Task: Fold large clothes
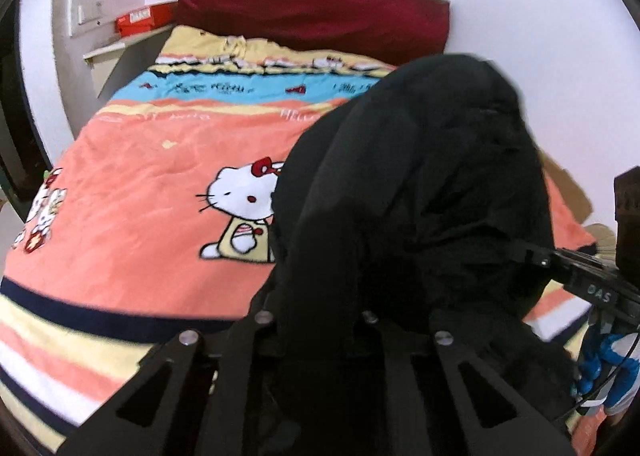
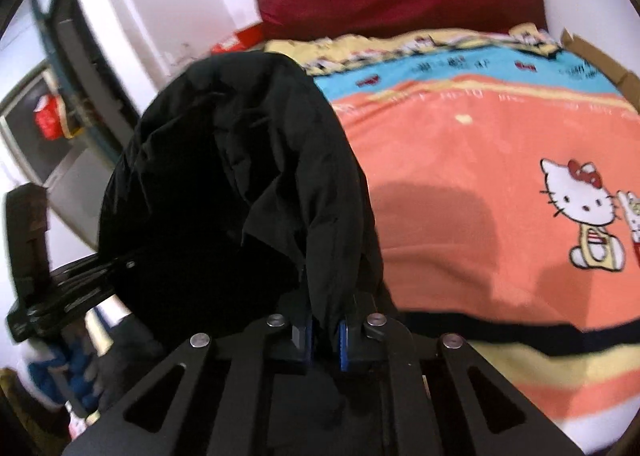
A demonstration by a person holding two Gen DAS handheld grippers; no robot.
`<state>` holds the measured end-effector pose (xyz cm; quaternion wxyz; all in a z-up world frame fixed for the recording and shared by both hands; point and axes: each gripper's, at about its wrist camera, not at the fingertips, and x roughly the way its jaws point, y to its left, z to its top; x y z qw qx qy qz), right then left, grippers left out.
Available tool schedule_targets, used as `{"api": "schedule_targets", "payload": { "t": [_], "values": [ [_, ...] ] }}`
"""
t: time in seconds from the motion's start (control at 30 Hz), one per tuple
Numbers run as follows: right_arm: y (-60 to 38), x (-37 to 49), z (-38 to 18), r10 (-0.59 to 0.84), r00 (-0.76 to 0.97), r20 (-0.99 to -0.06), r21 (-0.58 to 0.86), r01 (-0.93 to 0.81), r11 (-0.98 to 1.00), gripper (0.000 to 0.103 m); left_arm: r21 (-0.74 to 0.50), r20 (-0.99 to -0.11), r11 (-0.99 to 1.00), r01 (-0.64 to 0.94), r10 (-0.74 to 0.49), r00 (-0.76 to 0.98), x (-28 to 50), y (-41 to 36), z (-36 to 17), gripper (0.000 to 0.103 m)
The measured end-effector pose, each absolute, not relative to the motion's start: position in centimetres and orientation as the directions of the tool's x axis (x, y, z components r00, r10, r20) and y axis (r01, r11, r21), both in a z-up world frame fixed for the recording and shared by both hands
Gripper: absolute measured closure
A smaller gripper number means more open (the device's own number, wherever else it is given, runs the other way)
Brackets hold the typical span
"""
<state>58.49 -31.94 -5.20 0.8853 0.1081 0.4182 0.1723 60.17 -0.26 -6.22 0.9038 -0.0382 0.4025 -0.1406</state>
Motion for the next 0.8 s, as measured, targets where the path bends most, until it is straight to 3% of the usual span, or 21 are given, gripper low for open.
{"api": "schedule_targets", "payload": {
  "t": [0.23,0.53,0.8],
  "values": [
    [-32.5,45.2,0.1,0.417,0.678,-0.605,0.327,-0.266,0.907,0.094,-0.221,-0.67,0.94,0.26,-0.34,0.66,48.3,2.9,-3.0,0.094],
    [-32.1,34.4,-2.1,0.352,0.665,-0.659,0.285,-0.212,0.935,0.093,-0.166,-0.669,0.952,0.255,-0.299,0.681,37.9,3.7,-5.7,0.094],
    [-31.9,29.4,-5.5,0.292,0.652,-0.699,0.18,-0.234,0.955,0.093,-0.05,-0.664,0.949,0.311,-0.264,0.699,34.0,2.7,-9.7,0.093]
  ]
}}
